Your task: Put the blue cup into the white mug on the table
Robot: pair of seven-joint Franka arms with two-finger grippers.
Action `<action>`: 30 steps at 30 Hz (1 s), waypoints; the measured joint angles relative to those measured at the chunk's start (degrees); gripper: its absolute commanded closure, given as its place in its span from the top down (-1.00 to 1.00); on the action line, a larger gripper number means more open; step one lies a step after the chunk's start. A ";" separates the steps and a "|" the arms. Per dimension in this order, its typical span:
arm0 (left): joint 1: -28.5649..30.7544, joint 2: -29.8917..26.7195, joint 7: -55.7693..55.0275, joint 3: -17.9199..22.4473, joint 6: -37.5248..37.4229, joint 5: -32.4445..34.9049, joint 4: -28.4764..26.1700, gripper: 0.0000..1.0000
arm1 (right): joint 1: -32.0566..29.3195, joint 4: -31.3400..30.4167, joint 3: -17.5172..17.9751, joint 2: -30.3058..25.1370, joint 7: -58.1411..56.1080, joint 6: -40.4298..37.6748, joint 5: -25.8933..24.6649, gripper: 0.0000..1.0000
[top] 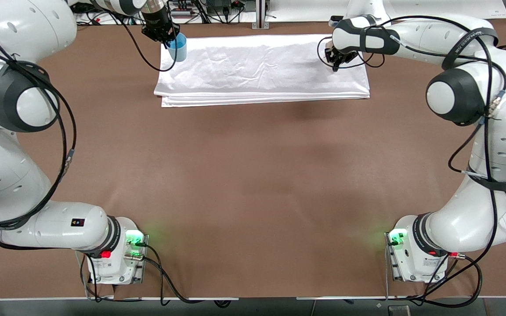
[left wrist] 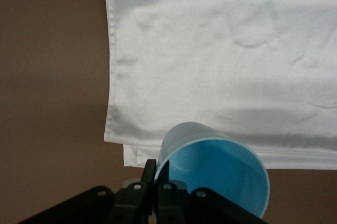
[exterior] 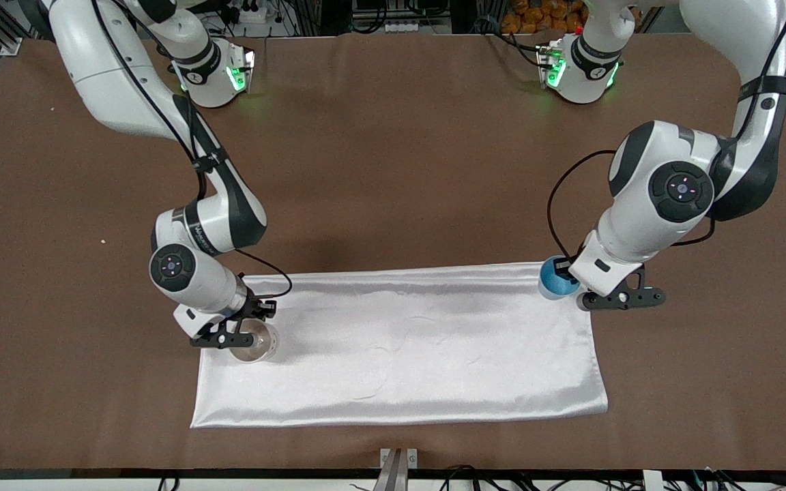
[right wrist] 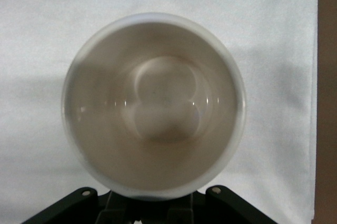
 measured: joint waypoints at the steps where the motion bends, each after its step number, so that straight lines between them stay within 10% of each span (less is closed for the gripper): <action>1: 0.00 -0.24 0.00 -0.06 -0.29 -0.19 0.00 -1.00 | 0.20 -1.15 0.02 -0.91 0.01 0.00 0.00 -1.00; 18: -0.16 -2.64 -5.13 -4.13 -5.39 -2.37 0.00 -1.00 | 4.91 -33.22 0.26 -17.06 4.05 22.90 0.04 -1.00; 30: -1.26 -2.49 -9.54 -6.52 -5.83 -2.38 -0.35 -1.00 | 17.98 -36.22 0.51 -19.18 22.33 25.05 0.04 -1.00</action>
